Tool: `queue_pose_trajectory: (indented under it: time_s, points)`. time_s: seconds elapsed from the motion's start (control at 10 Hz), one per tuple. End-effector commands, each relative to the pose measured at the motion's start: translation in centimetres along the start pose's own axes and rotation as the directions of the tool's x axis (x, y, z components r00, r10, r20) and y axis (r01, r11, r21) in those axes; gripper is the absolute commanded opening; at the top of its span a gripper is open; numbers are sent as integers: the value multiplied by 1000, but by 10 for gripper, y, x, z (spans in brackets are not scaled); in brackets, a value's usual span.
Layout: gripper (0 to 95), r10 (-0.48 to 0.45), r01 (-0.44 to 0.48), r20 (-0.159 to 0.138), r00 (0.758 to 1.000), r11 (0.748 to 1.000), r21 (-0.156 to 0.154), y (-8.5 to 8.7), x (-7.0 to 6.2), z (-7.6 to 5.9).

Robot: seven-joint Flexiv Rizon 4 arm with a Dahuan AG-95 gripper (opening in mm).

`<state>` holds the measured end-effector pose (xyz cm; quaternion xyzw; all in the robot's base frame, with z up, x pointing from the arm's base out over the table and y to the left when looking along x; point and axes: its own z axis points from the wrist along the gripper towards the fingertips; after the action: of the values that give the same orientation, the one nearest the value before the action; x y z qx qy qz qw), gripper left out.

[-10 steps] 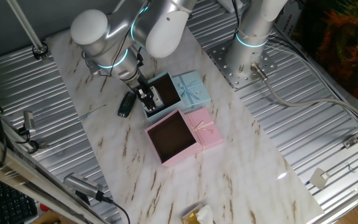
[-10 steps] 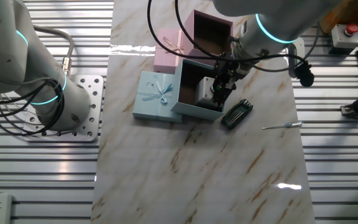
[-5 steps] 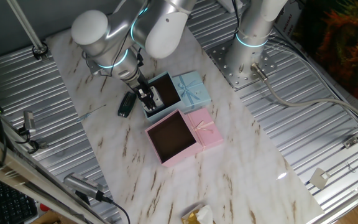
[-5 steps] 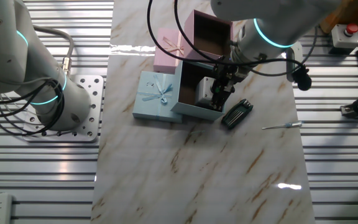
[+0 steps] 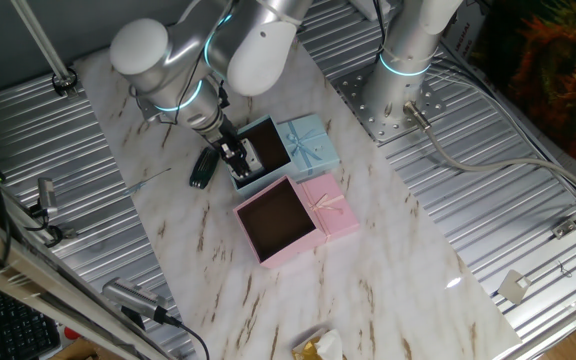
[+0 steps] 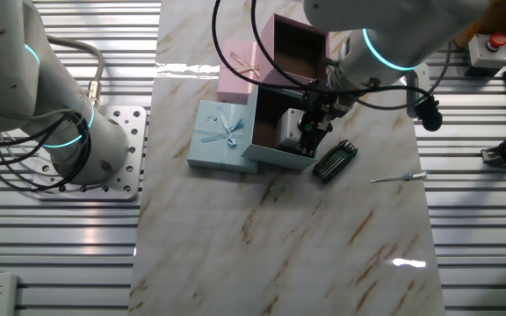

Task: Move an object from one box to another

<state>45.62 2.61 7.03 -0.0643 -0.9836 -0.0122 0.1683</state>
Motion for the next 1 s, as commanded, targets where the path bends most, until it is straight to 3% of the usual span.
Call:
queue_pose_trajectory:
  time_s: [0.1,0.7,0.8,1.0]
  points:
    - [760,1,-1,-8,1000,1000,0,0,0,0]
    - [760,9,-9,-22,1000,1000,1,0,0,0]
    - [380,16,-16,-23,1000,1000,1,0,0,1]
    - [0,28,-28,-23,999,1000,3,0,0,0]
